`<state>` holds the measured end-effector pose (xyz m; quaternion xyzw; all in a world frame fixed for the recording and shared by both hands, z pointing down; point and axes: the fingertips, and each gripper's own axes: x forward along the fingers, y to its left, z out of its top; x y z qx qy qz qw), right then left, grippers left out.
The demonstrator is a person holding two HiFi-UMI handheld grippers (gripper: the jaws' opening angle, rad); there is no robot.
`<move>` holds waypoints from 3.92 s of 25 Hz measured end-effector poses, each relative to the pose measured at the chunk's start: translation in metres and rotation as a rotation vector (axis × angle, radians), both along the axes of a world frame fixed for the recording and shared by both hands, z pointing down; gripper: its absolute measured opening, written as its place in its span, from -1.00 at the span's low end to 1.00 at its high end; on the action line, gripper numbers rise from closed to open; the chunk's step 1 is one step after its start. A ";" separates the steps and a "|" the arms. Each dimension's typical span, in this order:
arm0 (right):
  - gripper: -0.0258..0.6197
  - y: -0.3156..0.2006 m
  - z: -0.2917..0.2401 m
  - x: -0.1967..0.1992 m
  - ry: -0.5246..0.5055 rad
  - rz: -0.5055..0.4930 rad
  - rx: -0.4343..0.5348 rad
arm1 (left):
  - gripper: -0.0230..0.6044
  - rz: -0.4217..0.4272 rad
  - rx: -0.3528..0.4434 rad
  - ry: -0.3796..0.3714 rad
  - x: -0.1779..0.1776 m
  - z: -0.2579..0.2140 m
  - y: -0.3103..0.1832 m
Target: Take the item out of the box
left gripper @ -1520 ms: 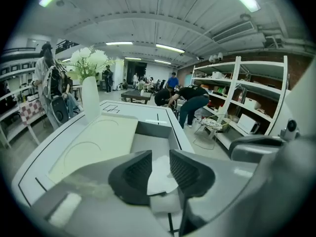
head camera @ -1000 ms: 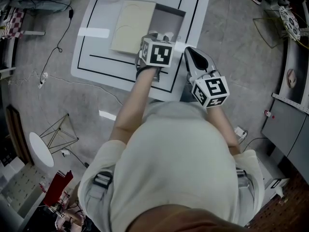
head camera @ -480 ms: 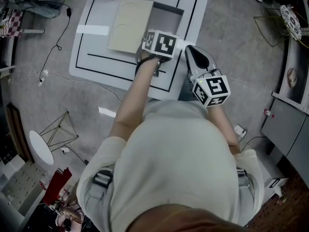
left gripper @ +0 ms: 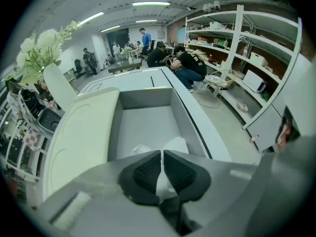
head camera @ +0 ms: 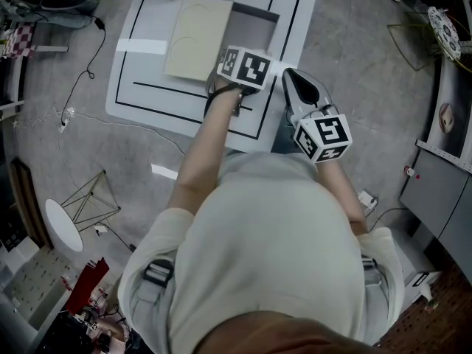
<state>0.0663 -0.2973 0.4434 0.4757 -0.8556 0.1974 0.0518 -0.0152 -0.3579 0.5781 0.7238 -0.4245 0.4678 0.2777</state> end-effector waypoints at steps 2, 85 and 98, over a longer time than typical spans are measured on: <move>-0.92 0.001 -0.001 0.001 -0.001 0.001 0.003 | -0.87 0.009 0.005 0.002 0.000 -0.002 0.001; -0.93 0.144 -0.041 -0.077 0.080 -0.060 0.143 | -0.92 -0.166 0.494 0.559 -0.093 -0.150 0.184; -0.93 0.141 -0.037 -0.077 0.082 -0.051 0.135 | -0.92 -0.163 0.504 0.561 -0.093 -0.153 0.178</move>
